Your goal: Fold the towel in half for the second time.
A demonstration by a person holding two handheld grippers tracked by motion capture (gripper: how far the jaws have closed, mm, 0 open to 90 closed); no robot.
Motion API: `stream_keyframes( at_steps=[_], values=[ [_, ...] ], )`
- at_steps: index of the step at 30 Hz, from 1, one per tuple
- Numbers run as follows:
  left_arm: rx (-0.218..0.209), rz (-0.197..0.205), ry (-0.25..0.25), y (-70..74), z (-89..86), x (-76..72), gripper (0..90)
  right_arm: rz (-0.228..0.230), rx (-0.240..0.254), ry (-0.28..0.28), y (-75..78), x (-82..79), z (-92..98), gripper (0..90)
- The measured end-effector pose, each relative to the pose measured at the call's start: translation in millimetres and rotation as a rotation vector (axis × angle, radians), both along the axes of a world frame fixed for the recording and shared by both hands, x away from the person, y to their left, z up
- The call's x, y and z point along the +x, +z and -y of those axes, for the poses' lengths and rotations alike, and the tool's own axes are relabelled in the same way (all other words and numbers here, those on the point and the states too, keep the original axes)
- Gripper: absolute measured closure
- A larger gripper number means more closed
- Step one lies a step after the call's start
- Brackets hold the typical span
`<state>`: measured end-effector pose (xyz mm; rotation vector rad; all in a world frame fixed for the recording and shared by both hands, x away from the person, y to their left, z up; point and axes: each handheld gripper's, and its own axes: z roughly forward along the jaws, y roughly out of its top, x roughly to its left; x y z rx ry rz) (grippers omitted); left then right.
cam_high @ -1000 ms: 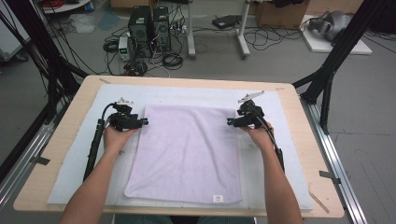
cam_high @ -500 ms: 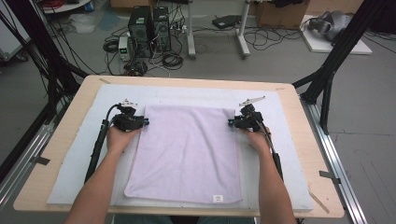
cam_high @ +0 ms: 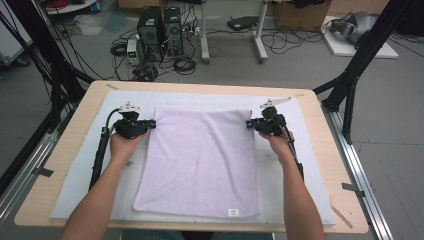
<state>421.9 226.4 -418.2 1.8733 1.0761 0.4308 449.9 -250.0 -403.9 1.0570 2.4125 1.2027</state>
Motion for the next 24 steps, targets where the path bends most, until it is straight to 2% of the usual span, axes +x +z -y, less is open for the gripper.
stream_keyframes(
  at_steps=[2, 3, 6, 7, 11, 14, 16, 18, 19, 20, 21, 22, 24],
  values=[
    [0.001, 0.027, -0.018, 8.9, -2.4, -7.0, 84.8, 0.029, 0.011, 0.023, 10.9, -5.6, -0.4, 82.8],
    [-0.007, 0.038, -0.026, 13.3, -3.6, -10.6, 84.8, 0.039, 0.027, 0.027, 15.4, -9.0, 0.7, 82.7],
    [-0.022, 0.073, -0.067, 26.2, -6.7, -23.6, 84.7, 0.057, 0.033, 0.042, 26.3, -21.3, 5.6, 82.7],
    [-0.027, 0.086, -0.077, 29.3, -7.8, -29.3, 84.8, 0.066, 0.052, 0.046, 28.9, -27.8, 7.0, 82.7],
    [-0.01, 0.103, -0.123, 30.3, -13.4, -53.6, 84.8, 0.069, 0.067, 0.081, 32.1, -55.1, 13.6, 82.7],
    [-0.019, 0.084, -0.148, 20.1, -18.6, -72.3, 84.8, 0.034, 0.076, 0.101, 22.9, -77.2, 20.5, 82.6],
    [-0.022, 0.073, -0.162, 10.6, -20.6, -85.0, 84.7, 0.007, 0.059, 0.128, 14.7, -90.0, 19.9, 82.2],
    [-0.007, 0.041, -0.178, 0.3, -23.1, -95.3, 84.4, -0.033, 0.027, 0.151, 3.6, -101.9, 19.1, 80.2],
    [0.003, 0.01, -0.189, -5.4, -23.9, -100.1, 83.8, -0.041, 0.019, 0.154, -1.7, -106.4, 19.6, 77.5],
    [0.013, -0.01, -0.199, -7.9, -23.8, -102.1, 82.1, -0.061, 0.022, 0.148, -7.3, -108.4, 22.1, 70.9],
    [0.024, -0.016, -0.198, -10.9, -24.6, -106.0, 80.1, -0.07, 0.023, 0.14, -9.4, -108.6, 24.3, 66.5],
    [0.031, -0.021, -0.195, -11.5, -25.1, -106.6, 72.5, -0.083, 0.031, 0.124, -10.8, -107.9, 27.8, 59.3],
    [0.021, -0.057, -0.182, -10.5, -28.6, -105.6, 57.7, -0.073, 0.038, 0.102, -8.9, -105.3, 32.4, 52.1]
  ],
)
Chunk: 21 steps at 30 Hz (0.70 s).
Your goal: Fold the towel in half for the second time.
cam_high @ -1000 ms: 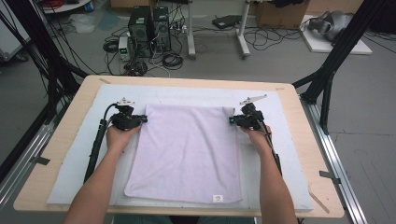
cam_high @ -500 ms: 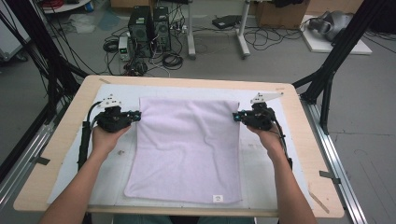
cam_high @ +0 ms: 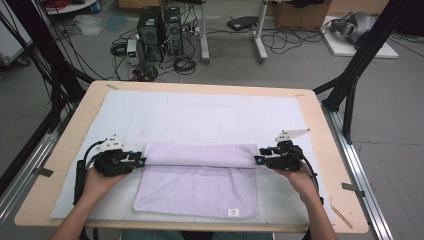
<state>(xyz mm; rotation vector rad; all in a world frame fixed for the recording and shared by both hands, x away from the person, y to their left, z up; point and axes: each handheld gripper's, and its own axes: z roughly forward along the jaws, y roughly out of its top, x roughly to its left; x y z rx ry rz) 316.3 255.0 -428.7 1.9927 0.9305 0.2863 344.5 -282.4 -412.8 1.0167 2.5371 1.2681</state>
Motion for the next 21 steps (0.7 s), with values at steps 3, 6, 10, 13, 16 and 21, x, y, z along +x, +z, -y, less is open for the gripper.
stream_keyframes(
  at_steps=[3, 6, 10, 13, 16, 21],
  values=[
    [-0.027, -0.001, 0.031, 11.2, -3.3, 9.3, 43.8, 0.016, -0.002, -0.004, 8.1, 7.9, -0.2, 46.5],
    [-0.026, -0.003, 0.038, 21.8, 2.0, 22.4, 36.6, 0.025, -0.013, -0.011, 16.7, 20.3, -7.0, 40.6],
    [-0.015, -0.034, 0.044, 23.5, 13.6, 42.6, 33.0, -0.004, -0.017, -0.006, 17.7, 40.0, -16.8, 36.8],
    [-0.023, -0.104, 0.017, 14.5, 19.9, 54.1, 35.8, -0.084, -0.007, 0.012, 8.4, 49.7, -22.5, 35.9],
    [-0.007, -0.116, -0.059, 9.1, 22.0, 53.9, 70.6, -0.146, -0.033, 0.086, 1.5, 49.7, -30.5, 58.8],
    [-0.042, 0.001, -0.055, 26.4, 15.0, 33.1, 82.0, -0.027, -0.082, 0.153, 13.3, 29.6, -38.8, 80.0]
  ],
)
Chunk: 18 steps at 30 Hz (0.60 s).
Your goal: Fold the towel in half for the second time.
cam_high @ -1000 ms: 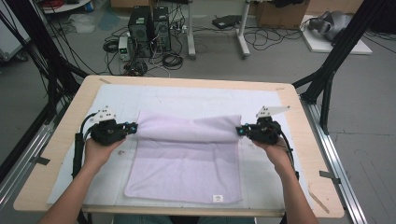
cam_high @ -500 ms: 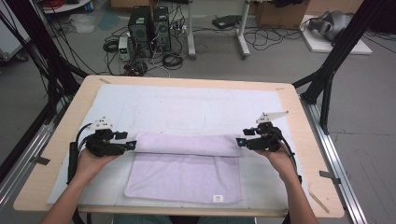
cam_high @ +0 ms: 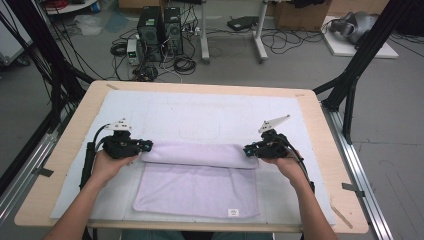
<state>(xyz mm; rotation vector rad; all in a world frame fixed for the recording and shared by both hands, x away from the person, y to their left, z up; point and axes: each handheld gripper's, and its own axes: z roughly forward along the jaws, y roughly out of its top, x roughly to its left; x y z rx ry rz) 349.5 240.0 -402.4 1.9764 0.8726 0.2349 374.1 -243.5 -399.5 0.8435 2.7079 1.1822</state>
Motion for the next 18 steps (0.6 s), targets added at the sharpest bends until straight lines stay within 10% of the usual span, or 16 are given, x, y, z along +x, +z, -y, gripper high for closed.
stream_keyframes(
  at_steps=[6, 10, 18],
  values=[
    [-0.051, 0.11, -0.013, 13.1, -11.4, -45.7, 81.9, 0.123, 0.084, 0.027, 28.0, -43.5, 9.2, 80.1],
    [-0.016, 0.099, -0.051, 2.6, -20.8, -85.8, 66.9, 0.126, 0.136, 0.087, 26.0, -81.9, 20.9, 69.0],
    [-0.01, 0.076, -0.034, 7.4, -19.7, -79.0, 46.4, 0.115, 0.117, 0.083, 17.0, -85.5, 15.8, 55.6]
  ],
)
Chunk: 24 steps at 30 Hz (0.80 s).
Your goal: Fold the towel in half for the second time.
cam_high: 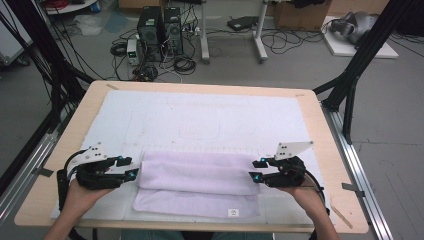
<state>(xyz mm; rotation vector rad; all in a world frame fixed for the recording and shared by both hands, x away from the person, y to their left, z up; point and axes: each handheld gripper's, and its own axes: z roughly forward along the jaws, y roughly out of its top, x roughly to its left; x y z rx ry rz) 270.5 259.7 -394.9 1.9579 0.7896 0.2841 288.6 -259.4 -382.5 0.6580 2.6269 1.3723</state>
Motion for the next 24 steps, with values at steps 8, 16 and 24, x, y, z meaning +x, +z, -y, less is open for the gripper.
stream_keyframes(
  at_steps=[8, 16, 24],
  values=[
    [0.086, -0.069, -0.047, -16.0, 22.7, 24.3, 50.9, -0.045, -0.116, 0.023, -27.5, 19.9, -27.5, 50.9],
    [0.057, -0.038, -0.1, -5.6, 13.3, 3.9, 85.0, -0.064, -0.104, 0.115, -26.6, 6.5, -26.1, 81.9],
    [0.022, -0.03, -0.127, 13.8, -3.8, -27.9, 51.5, -0.005, 0.004, 0.17, 12.2, -29.4, -11.2, 67.2]
  ],
)
